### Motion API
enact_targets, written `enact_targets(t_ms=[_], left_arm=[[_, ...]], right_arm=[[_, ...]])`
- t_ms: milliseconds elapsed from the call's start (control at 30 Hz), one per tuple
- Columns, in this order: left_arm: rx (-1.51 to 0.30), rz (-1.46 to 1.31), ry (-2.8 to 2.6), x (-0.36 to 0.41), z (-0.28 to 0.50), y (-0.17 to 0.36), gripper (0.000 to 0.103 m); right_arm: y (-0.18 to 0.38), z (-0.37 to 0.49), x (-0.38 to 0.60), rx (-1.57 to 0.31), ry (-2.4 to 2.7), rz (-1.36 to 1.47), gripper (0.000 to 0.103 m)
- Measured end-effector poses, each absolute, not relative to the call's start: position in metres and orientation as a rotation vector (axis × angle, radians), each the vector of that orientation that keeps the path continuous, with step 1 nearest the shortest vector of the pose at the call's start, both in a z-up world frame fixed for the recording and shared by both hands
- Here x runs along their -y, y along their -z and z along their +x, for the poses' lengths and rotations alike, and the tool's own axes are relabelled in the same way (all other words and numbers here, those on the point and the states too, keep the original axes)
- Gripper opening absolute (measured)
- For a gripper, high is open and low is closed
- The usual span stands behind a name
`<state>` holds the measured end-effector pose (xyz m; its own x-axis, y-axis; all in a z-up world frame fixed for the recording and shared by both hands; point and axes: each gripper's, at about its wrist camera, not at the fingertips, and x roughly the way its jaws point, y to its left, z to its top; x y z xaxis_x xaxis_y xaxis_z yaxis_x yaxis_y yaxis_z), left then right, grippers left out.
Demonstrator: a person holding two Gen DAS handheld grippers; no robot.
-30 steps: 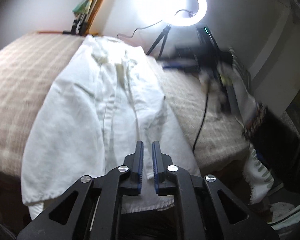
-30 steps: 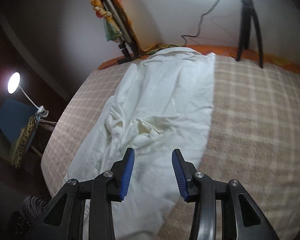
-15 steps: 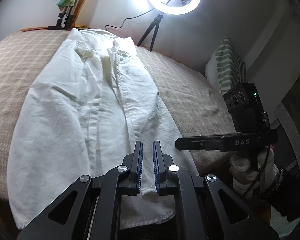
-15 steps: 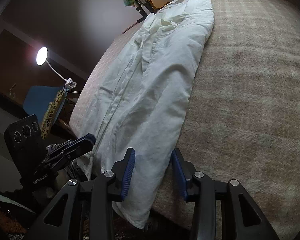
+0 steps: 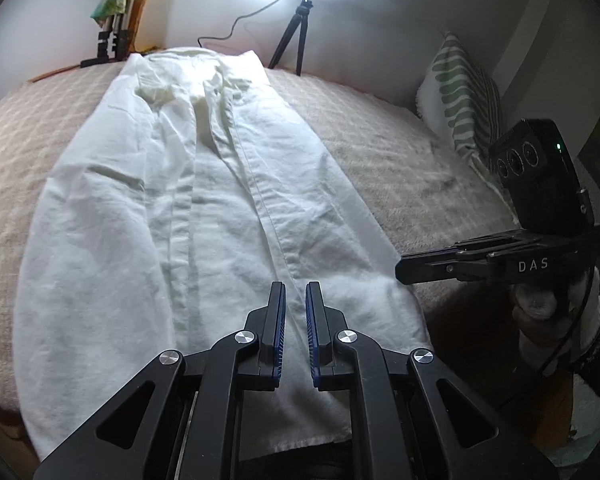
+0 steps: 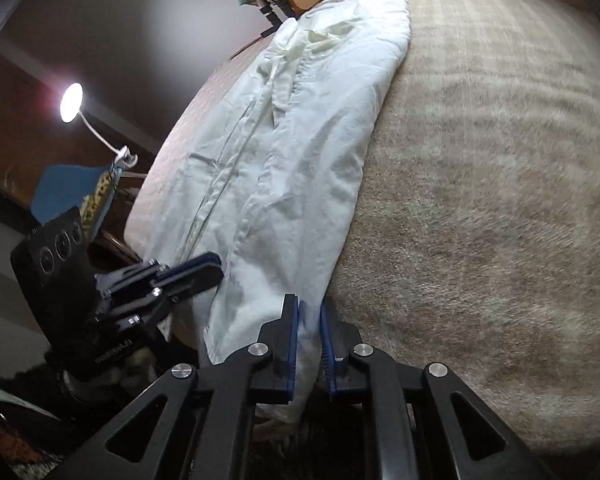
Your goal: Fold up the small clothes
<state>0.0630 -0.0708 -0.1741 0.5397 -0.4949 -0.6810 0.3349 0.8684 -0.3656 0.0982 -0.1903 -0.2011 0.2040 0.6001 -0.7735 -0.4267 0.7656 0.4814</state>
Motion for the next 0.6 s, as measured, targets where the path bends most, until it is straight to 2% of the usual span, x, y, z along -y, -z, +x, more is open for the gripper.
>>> enact_targets(t_ms=[33, 67, 100, 133, 167, 367, 600], left_arm=[[-0.862, -0.211, 0.496, 0.065, 0.060, 0.170, 0.012], [-0.852, -0.215, 0.487, 0.060, 0.059, 0.166, 0.022], [-0.843, -0.220, 0.478, 0.054, 0.057, 0.162, 0.028], [-0.825, -0.230, 0.467, 0.043, 0.053, 0.157, 0.040], [-0.813, -0.234, 0.451, 0.036, 0.051, 0.153, 0.043], [-0.790, -0.292, 0.299, -0.038, 0.046, 0.139, 0.043], [-0.934, -0.380, 0.243, -0.075, 0.050, 0.181, 0.041]], right_arm=[[0.195, 0.096, 0.191, -1.142, -0.711, 0.155, 0.022], [0.190, 0.095, 0.191, -1.126, -0.710, 0.150, 0.030], [0.185, 0.092, 0.190, -1.110, -0.712, 0.153, 0.033], [0.183, 0.091, 0.190, -1.093, -0.720, 0.157, 0.037], [0.180, 0.090, 0.190, -1.082, -0.722, 0.160, 0.039], [0.189, 0.090, 0.203, -1.093, -0.711, 0.257, 0.040], [0.201, 0.085, 0.207, -1.104, -0.722, 0.305, 0.040]])
